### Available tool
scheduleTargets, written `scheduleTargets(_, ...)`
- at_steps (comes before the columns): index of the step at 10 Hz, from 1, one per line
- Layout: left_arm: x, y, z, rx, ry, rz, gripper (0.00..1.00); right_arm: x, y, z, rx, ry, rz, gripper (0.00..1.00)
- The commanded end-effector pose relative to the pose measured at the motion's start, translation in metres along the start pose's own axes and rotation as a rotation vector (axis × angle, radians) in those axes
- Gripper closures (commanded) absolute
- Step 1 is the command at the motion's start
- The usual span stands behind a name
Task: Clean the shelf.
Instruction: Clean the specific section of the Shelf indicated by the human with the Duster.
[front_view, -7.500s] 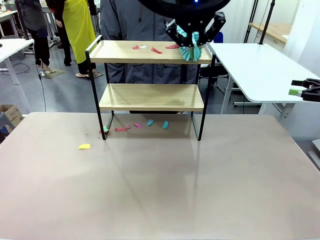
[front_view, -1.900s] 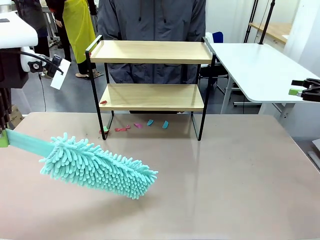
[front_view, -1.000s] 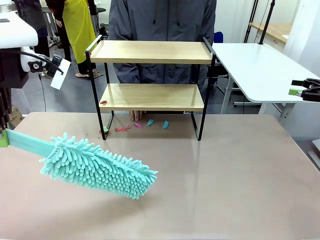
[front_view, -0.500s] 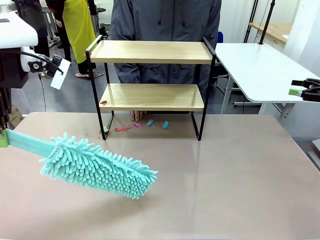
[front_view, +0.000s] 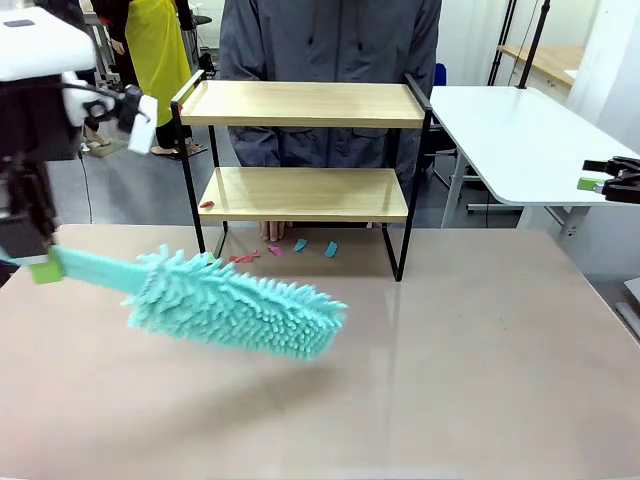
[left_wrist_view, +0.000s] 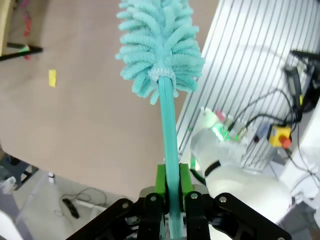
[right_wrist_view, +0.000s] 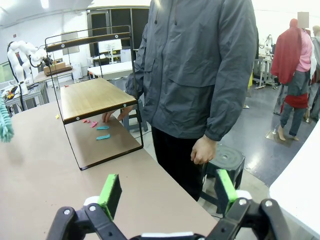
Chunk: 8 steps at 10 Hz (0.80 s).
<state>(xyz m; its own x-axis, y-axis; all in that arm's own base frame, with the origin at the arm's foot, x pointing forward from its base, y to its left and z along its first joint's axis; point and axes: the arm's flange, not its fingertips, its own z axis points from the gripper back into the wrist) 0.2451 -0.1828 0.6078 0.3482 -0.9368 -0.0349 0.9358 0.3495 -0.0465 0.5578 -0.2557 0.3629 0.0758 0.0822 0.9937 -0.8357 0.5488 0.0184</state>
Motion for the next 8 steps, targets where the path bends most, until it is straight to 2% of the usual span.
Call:
scheduleTargets(1, 0.025, 0.003, -0.018, 0.035, -0.088, 0.083, 0.87, 0.005, 0.001, -0.001, -0.005, 0.005, -0.015, 0.00)
scheduleTargets(4, 0.083, 0.019, -0.050, 0.055, -0.204, 0.157, 0.87, 0.005, 0.001, -0.001, -0.005, 0.005, -0.015, 0.00)
scheduleTargets(6, 0.123, 0.024, -0.078, 0.118, -0.212, 0.273, 0.87, 0.005, 0.001, -0.001, -0.005, 0.005, -0.015, 0.00)
scheduleTargets(8, 0.147, 0.026, -0.103, 0.168, -0.238, 0.348, 0.87, 0.005, 0.001, -0.001, -0.005, 0.005, -0.015, 0.00)
